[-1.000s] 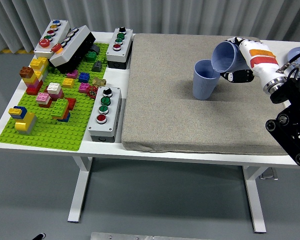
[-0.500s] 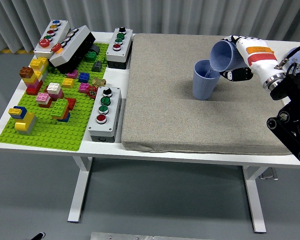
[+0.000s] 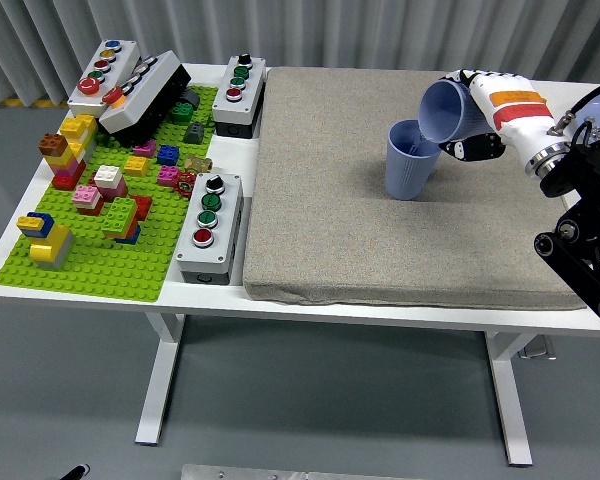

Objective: Pick cup pour cup place

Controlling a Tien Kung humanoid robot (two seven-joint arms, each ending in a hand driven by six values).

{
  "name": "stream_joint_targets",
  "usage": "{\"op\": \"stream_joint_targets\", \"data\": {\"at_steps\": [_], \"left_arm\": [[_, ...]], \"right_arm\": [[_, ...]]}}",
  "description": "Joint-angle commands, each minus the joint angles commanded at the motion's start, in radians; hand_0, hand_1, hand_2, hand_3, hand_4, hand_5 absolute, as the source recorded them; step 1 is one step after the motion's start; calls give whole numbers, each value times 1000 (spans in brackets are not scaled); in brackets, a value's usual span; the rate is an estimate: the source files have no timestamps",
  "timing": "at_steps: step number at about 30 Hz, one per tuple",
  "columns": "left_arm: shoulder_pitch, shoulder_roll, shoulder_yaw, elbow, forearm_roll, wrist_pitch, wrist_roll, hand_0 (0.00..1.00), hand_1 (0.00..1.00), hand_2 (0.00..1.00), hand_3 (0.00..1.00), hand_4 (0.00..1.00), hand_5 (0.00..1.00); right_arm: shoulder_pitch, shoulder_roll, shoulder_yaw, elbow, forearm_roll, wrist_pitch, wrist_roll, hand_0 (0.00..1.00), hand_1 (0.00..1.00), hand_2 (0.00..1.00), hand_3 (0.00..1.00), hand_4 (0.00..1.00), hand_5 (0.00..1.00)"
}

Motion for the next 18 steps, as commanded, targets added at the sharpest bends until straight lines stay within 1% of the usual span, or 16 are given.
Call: {"op": "stream_joint_targets", "data": {"at_steps": [18], "left_arm": [[-5, 0, -2, 0, 1, 1, -1, 809, 755, 820, 721, 525, 998]], "right_arm": [[31, -20, -44, -5, -11, -18, 1, 733, 628, 510, 595, 757, 237]]}}
